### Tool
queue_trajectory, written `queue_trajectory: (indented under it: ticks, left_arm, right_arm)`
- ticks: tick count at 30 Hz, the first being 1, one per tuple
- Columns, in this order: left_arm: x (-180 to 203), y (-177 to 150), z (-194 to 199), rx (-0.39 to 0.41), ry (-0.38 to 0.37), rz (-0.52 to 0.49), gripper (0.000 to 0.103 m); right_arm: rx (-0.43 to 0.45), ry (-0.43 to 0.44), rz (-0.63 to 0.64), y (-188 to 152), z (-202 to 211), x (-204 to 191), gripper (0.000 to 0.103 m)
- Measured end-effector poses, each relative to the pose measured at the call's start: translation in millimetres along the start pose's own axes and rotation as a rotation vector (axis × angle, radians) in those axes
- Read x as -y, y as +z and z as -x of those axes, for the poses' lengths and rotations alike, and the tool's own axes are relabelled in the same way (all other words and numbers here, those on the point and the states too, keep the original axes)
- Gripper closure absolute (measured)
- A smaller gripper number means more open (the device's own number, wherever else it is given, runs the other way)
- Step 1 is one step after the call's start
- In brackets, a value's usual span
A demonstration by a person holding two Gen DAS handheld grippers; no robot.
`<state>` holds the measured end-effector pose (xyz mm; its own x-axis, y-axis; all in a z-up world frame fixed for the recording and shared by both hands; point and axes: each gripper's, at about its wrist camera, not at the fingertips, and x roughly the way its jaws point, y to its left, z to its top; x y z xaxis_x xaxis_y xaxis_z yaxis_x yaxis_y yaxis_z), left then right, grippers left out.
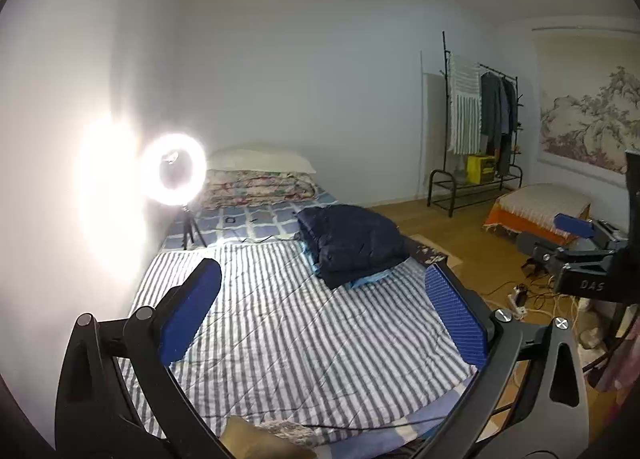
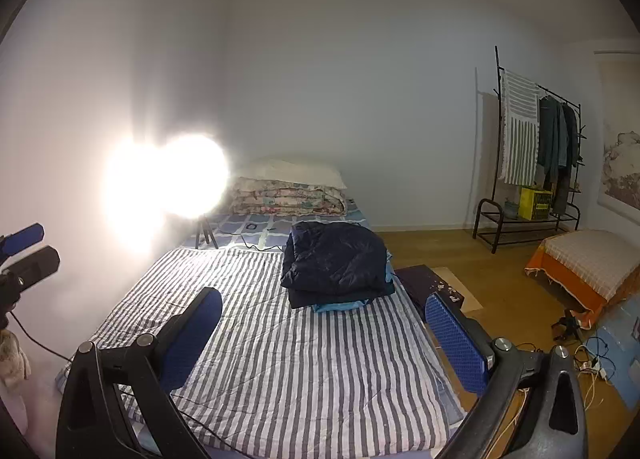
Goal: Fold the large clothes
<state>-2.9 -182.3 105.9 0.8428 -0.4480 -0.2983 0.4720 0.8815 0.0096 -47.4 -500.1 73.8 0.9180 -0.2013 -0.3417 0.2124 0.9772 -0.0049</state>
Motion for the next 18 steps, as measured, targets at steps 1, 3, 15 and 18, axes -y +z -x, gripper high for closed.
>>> queue_trajectory:
  ticks: [1,3,15,18]
  left_arm:
    - [-1,-5,1,-0.004,0.007,0.002,0.000]
    - [-4,-16,2,-0.016,0.019,0.015,0.000]
    - [-21,-55,-5,-0.087,0.062,0.090,0.000]
    - [-20,-55,-5,-0.084,0.069,0.073,0.000]
  right_arm:
    - [0.001,0.001,0.001,-3,1,-1,0.000]
    - [0.000,-0.009,-0.001,-11,0,-5,0.000]
    - [-0.040,-0.004,-0.048,-38,0,-12,0.000]
    - [-0.049,-0.012,-0.058,-42,-1,-8,0.000]
